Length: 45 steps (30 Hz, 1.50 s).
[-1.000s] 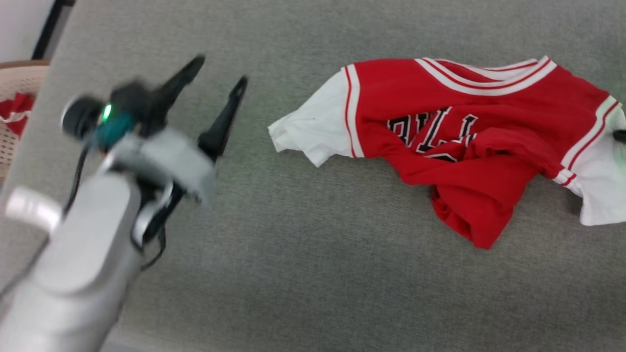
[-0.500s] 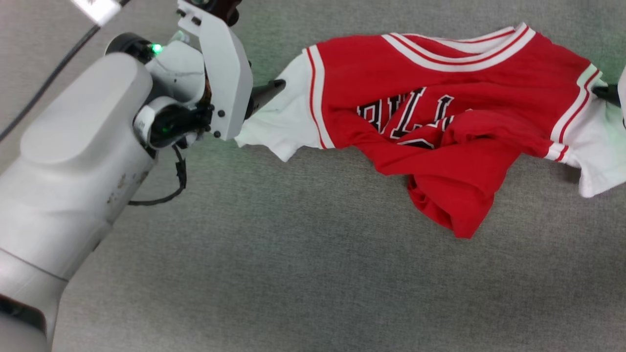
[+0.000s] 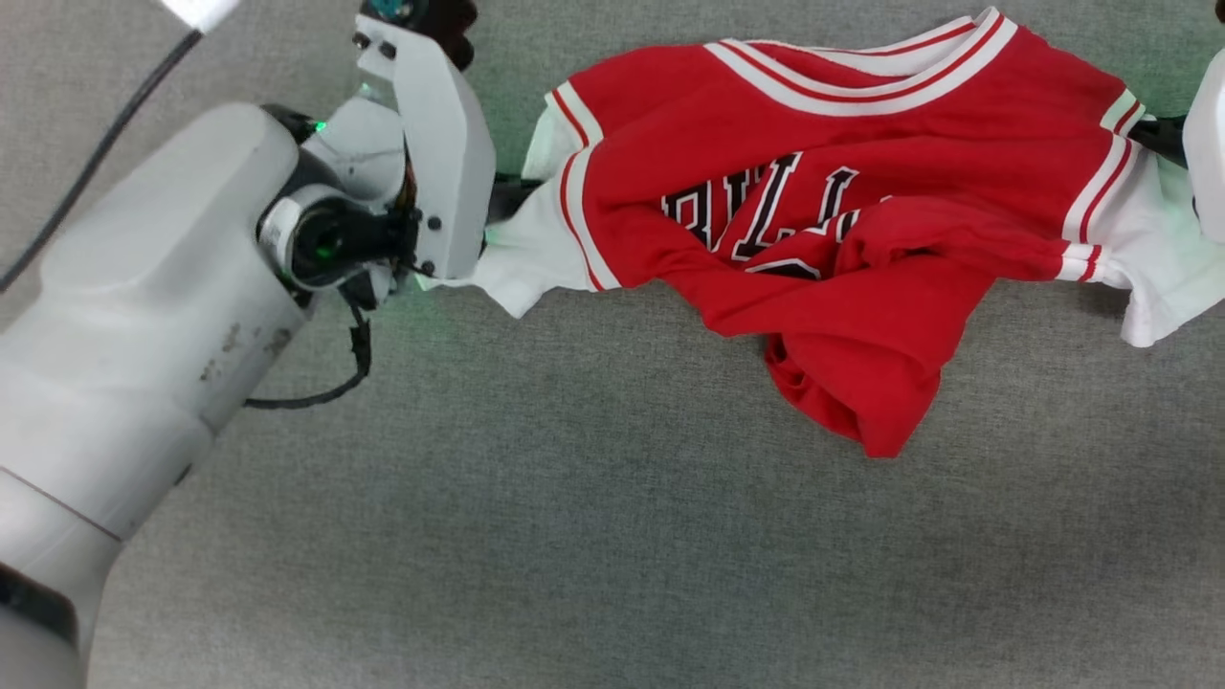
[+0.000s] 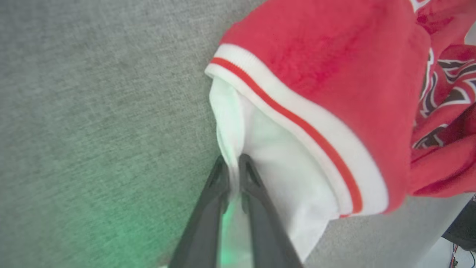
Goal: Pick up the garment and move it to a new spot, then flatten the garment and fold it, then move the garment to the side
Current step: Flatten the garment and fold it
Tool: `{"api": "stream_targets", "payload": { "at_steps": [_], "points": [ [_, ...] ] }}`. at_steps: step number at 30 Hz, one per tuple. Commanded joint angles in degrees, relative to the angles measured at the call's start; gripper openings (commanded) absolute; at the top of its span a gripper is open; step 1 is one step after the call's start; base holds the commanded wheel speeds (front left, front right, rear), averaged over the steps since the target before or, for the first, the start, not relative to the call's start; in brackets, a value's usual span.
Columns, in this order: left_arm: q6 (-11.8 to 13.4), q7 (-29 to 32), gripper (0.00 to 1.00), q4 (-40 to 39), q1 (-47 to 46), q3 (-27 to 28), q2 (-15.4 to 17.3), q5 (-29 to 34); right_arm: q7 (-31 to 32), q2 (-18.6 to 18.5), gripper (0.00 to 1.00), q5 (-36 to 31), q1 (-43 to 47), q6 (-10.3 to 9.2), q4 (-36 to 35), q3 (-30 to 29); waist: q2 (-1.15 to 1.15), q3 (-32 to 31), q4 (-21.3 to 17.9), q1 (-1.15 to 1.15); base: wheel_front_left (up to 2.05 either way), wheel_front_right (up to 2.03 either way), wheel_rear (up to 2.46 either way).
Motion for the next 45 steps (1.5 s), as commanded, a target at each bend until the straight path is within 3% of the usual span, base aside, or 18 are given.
{"api": "stream_targets", "payload": {
  "at_steps": [1,10,15,28,32,37,45],
  "points": [
    [0.02,-0.43,0.0,-0.03,0.58,-1.0,-0.09,-0.43,0.02,0.93,0.0,0.11,3.22,-0.54,2.25,2.75,0.0,-0.23,-0.14,0.0,0.0,0.0,0.0],
    [0.03,-14.42,0.0,3.59,-2.17,-3.52,2.52,3.2,-10.78,-0.13,0.0,1.93,-0.37,-0.36,0.44,2.14,0.0,-4.26,-1.54,0.0,0.0,0.0,0.0],
    [0.06,-25.93,0.0,9.89,-4.76,-1.63,1.1,3.68,-18.95,-0.17,0.0,0.24,-4.83,-0.36,2.47,0.74,0.0,-6.95,-2.56,0.0,0.0,0.0,0.0],
    [0.1,-49.11,0.0,28.13,-23.34,8.21,-6.04,2.78,-42.17,8.83,0.0,-8.51,-26.86,-0.39,25.44,-9.33,0.0,-9.71,-3.5,0.0,0.0,0.0,0.0],
    [0.1,-51.75,0.0,28.14,-26.6,9.86,-7.44,2.1,-46.34,12.09,0.0,-10.59,-30.29,-0.39,31.62,-10.57,0.0,-11.0,-3.6,0.0,0.0,0.0,0.0],
    [0.09,-49.75,0.0,25.76,-22.54,6.62,-7.36,2.39,-46.39,13.02,0.0,-10.06,-27.02,-0.38,33.76,-9.27,0.0,-12.2,-3.69,0.0,0.0,0.0,0.0],
    [0.07,-46.21,0.0,14.27,-5.91,0.76,-1.75,-1.95,-43.96,8.92,0.0,-7.17,-12.52,-0.36,22.73,-1.36,0.0,-12.63,-4.74,0.0,0.0,0.0,0.0]
  ]
}}
